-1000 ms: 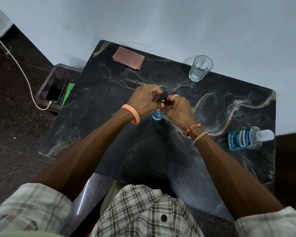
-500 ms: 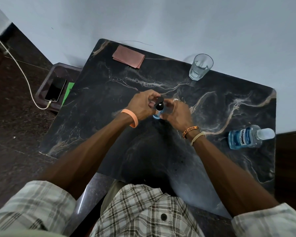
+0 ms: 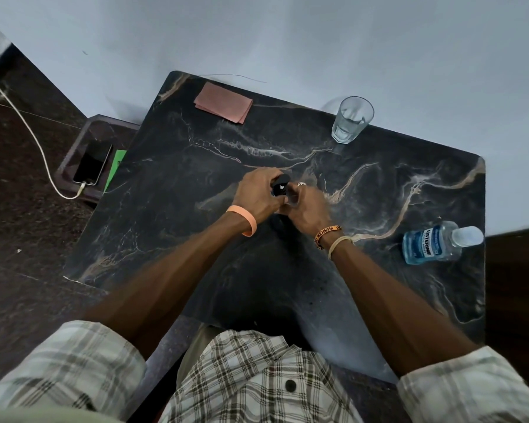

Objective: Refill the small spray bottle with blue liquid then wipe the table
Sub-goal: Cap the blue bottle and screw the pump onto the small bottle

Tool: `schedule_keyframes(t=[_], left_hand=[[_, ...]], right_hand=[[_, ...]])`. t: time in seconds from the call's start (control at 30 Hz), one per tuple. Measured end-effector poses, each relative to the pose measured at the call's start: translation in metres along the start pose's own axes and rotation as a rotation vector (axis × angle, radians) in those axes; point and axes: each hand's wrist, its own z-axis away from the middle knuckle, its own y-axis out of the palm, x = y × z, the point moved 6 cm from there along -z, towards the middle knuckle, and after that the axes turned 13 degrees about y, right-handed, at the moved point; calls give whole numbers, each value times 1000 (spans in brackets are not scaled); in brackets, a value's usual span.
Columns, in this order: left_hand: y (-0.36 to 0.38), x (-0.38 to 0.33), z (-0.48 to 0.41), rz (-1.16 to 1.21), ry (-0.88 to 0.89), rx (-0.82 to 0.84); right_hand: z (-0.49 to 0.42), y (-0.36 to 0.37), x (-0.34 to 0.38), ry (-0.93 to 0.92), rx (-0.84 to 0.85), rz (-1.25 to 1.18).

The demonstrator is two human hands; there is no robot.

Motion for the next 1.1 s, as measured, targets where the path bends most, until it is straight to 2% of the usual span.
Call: schedule_keyframes(t=[0.43,1.1], left_hand=[[0,0,0,44,-27,7],[-15,-7,-3,39,5,15]], right_hand=[[-3,2,-4,5,6,51],[-2,2,-6,-14,29,-23]])
